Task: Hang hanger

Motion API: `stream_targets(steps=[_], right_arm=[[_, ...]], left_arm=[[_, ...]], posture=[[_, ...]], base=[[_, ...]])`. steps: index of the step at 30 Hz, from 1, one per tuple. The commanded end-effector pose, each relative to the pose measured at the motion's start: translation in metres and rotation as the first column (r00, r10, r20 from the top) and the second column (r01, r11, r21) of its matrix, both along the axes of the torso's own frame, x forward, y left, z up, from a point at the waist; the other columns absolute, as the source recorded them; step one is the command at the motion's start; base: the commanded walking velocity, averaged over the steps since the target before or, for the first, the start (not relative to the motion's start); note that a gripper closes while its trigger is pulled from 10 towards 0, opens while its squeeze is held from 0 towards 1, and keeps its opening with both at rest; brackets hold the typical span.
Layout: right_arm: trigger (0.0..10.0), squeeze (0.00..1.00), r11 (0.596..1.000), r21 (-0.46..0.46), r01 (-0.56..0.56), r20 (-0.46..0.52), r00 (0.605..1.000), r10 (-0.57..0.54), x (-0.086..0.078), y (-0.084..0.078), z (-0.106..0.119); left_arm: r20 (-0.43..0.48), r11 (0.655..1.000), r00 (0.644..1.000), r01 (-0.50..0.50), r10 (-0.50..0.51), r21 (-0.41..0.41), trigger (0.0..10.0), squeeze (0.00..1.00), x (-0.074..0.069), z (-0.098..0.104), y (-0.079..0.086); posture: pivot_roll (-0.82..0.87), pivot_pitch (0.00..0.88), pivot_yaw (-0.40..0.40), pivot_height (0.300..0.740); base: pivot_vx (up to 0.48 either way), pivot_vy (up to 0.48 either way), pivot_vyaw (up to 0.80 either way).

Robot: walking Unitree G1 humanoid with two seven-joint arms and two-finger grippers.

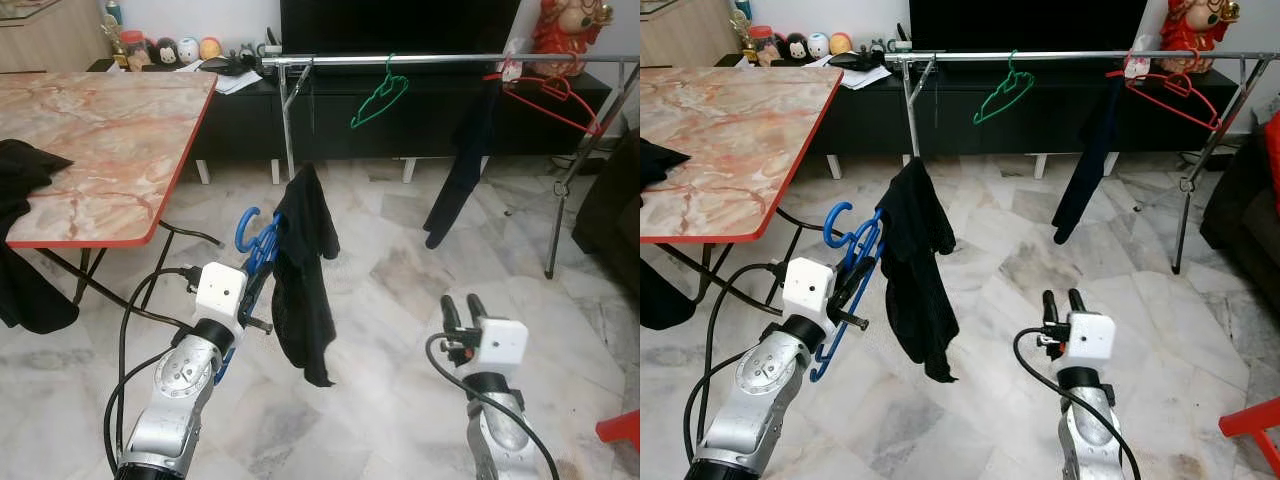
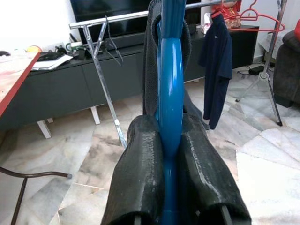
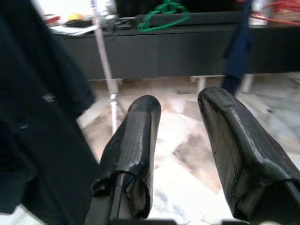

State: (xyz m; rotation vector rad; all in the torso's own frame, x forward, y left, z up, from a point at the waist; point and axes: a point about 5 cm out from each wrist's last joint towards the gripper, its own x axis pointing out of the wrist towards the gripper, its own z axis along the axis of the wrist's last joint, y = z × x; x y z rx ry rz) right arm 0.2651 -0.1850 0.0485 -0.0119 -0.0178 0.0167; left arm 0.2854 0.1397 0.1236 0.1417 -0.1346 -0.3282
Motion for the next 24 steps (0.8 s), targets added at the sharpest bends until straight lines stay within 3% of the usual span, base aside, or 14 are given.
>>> stream_targets(steps=[1, 5, 8, 11, 12, 15, 16, 17, 18, 19, 20, 21, 22, 24], right_arm=[[10.0, 0.0, 1.0, -0.021, -0.024, 0.025, 0.999, 0.024, 0.005, 0.0, 0.009], [10.0, 0.0, 1.0, 0.006, 0.014, -0.019, 1.0, -0.014, 0.009, -0.007, 0.004], [10.0, 0.0, 0.997, 0.022, 0.068, -0.277, 0.959, -0.06, 0.003, -0.018, -0.039], [10.0, 0.0, 0.994, -0.067, 0.089, -0.582, 0.805, -0.111, -0.031, -0.026, -0.088], [10.0, 0.0, 0.992, -0.074, 0.106, -0.673, 0.729, -0.127, -0.05, -0.028, -0.104], [10.0, 0.0, 0.988, -0.062, 0.14, -0.766, 0.628, -0.137, -0.077, -0.03, -0.122], [10.0, 0.0, 0.985, -0.064, 0.158, -0.809, 0.571, -0.144, -0.094, -0.031, -0.131], [10.0, 0.0, 0.985, -0.064, 0.158, -0.809, 0.571, -0.144, -0.094, -0.031, -0.131], [10.0, 0.0, 0.98, -0.069, 0.186, -0.861, 0.486, -0.153, -0.117, -0.032, -0.142], [10.0, 0.2, 0.979, -0.068, 0.192, -0.871, 0.467, -0.152, -0.123, -0.032, -0.145], [10.0, 0.2, 0.979, -0.066, 0.194, -0.874, 0.462, -0.151, -0.126, -0.031, -0.146], [10.0, 0.94, 0.978, -0.063, 0.197, -0.875, 0.461, -0.149, -0.127, -0.031, -0.146], [10.0, 1.0, 0.978, -0.058, 0.199, -0.874, 0.463, -0.146, -0.127, -0.03, -0.146], [10.0, 1.0, 0.979, -0.048, 0.199, -0.873, 0.468, -0.139, -0.126, -0.028, -0.147]], left_arm=[[0.068, 1.0, 0.998, 0.007, -0.007, -0.007, 10.0, 0.0, 0.002, 0.012, -0.002], [0.063, 1.0, 0.998, 0.009, -0.008, -0.007, 10.0, 0.0, 0.002, 0.011, -0.003], [0.062, 1.0, 0.998, 0.012, -0.011, -0.009, 10.0, 0.0, 0.003, 0.01, -0.005], [0.065, 1.0, 0.998, 0.013, -0.012, -0.013, 10.0, 0.0, 0.004, 0.011, -0.007], [0.067, 1.0, 0.998, 0.011, -0.01, -0.014, 10.0, 0.0, 0.004, 0.012, -0.007], [0.069, 1.0, 0.998, 0.006, -0.005, -0.015, 10.0, 0.0, 0.004, 0.012, -0.006], [0.068, 1.0, 0.998, 0.004, -0.003, -0.014, 10.0, 0.0, 0.004, 0.012, -0.005], [0.068, 1.0, 0.998, 0.004, -0.003, -0.014, 10.0, 0.0, 0.004, 0.012, -0.005], [0.069, 1.0, 0.998, 0.002, -0.001, -0.012, 10.0, 0.0, 0.003, 0.012, -0.004], [0.07, 1.0, 0.998, 0.0, 0.001, -0.011, 10.0, 0.0, 0.003, 0.012, -0.004], [0.07, 1.0, 0.998, -0.002, 0.002, -0.011, 10.0, 0.0, 0.003, 0.012, -0.003], [0.07, 1.0, 0.998, -0.003, 0.004, -0.011, 10.0, 0.0, 0.003, 0.012, -0.003], [0.07, 1.0, 0.998, -0.004, 0.004, -0.01, 10.0, 0.0, 0.003, 0.012, -0.003], [0.069, 1.0, 0.998, -0.003, 0.004, -0.009, 10.0, 0.0, 0.003, 0.012, -0.003]], posture=[[0.01, 0.0, -0.029, 0.74], [0.0, 0.0, -0.027, 0.74], [0.0, 0.0, -0.029, 0.74], [0.01, 0.0, -0.036, 0.74], [0.01, 0.0, -0.038, 0.74], [0.01, 0.0, -0.038, 0.74], [0.02, 0.0, -0.04, 0.74], [0.02, 0.0, -0.04, 0.74], [0.03, 0.0, -0.041, 0.74], [0.03, 0.0, -0.041, 0.74], [0.03, 0.0, -0.041, 0.74], [0.03, 0.0, -0.041, 0.74], [0.03, 0.0, -0.04, 0.74], [0.03, 0.0, -0.037, 0.74]], base=[[0.0, 0.0, 0.0], [0.0, 0.0, 0.0], [0.0, 0.0, 0.0], [0.0, 0.0, 0.0], [0.0, 0.0, 0.0], [0.0, 0.0, 0.0], [0.0, 0.0, 0.0], [0.0, 0.0, 0.0], [0.0, 0.0, 0.0], [0.0, 0.0, 0.0], [0.0, 0.0, 0.0], [0.0, 0.0, 0.0], [0.0, 0.0, 0.0], [0.0, 0.0, 0.0]])
